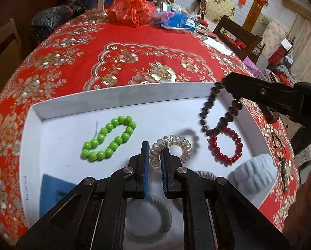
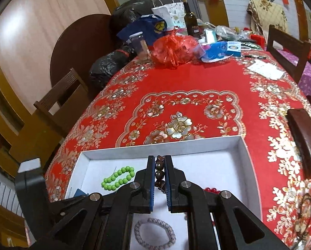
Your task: Organize jewelry
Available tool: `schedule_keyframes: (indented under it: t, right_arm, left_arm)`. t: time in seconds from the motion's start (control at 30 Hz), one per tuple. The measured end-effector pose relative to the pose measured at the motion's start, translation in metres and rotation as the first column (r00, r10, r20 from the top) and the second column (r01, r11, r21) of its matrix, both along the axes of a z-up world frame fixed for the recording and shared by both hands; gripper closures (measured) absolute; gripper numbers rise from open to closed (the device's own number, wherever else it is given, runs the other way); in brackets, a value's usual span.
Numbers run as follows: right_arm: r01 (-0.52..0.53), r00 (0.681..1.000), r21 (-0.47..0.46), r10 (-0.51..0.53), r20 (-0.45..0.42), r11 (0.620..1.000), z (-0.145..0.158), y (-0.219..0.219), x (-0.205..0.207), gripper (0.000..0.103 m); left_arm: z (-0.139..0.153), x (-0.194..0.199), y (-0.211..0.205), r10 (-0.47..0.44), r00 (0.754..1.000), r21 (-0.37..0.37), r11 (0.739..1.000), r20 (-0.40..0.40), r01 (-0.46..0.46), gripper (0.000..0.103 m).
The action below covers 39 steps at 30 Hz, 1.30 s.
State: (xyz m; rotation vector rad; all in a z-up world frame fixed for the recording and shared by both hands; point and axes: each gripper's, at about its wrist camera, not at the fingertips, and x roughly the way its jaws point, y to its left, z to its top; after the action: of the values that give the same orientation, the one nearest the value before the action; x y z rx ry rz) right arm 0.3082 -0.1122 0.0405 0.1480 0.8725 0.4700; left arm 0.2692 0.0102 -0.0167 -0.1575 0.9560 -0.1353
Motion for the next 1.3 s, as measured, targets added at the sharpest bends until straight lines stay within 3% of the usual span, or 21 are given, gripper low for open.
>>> schedule_keyframes:
  t: [0.17,0.23,0.33,0.43,0.53,0.57,0.77,0.93,1.03,1.17,1.3]
  right_arm:
    - [-0.047,0.997,0.104,0.052,-0.051,0.993,-0.017,-0.002,0.018,0.095]
    - [0.002,0.997,0.083,0.004,-0.073,0.997,-0.032,-0.010,0.028,0.095]
    - [0.031,0.992,0.130,-0.014,-0.128,0.991,-0.051,-0.024,0.035,0.094]
    - [0.029,0.992,0.128,-0.013,-0.125,0.991,-0.054,-0.030,0.033,0.084]
    - [0.047,0.993,0.139,-0.031,-0.113,0.989,-0.050,-0.035,0.028,0.061]
    - [0.050,0.994,0.146,-0.035,-0.106,0.988,-0.047,-0.037,0.026,0.061]
    - [-0.021,0.995,0.149,0.035,-0.089,0.989,-0.026,-0.033,-0.003,0.061]
    - [-0.183,0.974,-0.046,0.175,-0.146,0.982,-0.030,-0.001,-0.046,0.061]
    - [-0.203,0.968,-0.110,0.182,-0.176,0.973,-0.041,0.003,-0.069,0.061]
    - [-0.184,0.960,-0.119,0.153,-0.234,0.976,-0.059,-0.005,-0.093,0.060]
    - [-0.180,0.964,-0.110,0.153,-0.216,0.978,-0.061,-0.009,-0.117,0.058]
  left_arm:
    - [-0.010,0.012,-0.005,0.014,0.999,0.033,0.999,-0.047,-0.012,0.094]
    - [-0.010,0.013,-0.010,0.016,0.999,0.071,0.997,-0.050,-0.012,0.094]
    - [-0.010,0.012,-0.010,0.027,0.998,0.068,0.997,-0.048,-0.024,0.092]
    - [-0.010,0.013,-0.008,0.035,0.998,0.044,0.999,-0.051,-0.033,0.086]
    - [-0.009,0.013,-0.012,0.025,0.998,0.028,0.999,-0.051,-0.024,0.058]
    - [-0.009,0.012,-0.012,0.031,0.998,0.037,0.999,-0.050,-0.029,0.047]
    - [0.005,-0.016,0.002,0.017,0.999,0.055,0.998,0.028,-0.018,0.046]
    - [0.010,-0.076,0.012,-0.038,0.993,0.206,0.978,0.114,0.014,0.047]
    - [0.008,-0.103,0.017,-0.050,0.989,0.241,0.970,0.136,0.016,0.047]
    - [-0.003,-0.113,0.023,-0.037,0.996,0.221,0.975,0.085,0.018,0.046]
    - [-0.009,-0.118,0.039,0.006,1.000,0.107,0.994,0.020,-0.009,0.046]
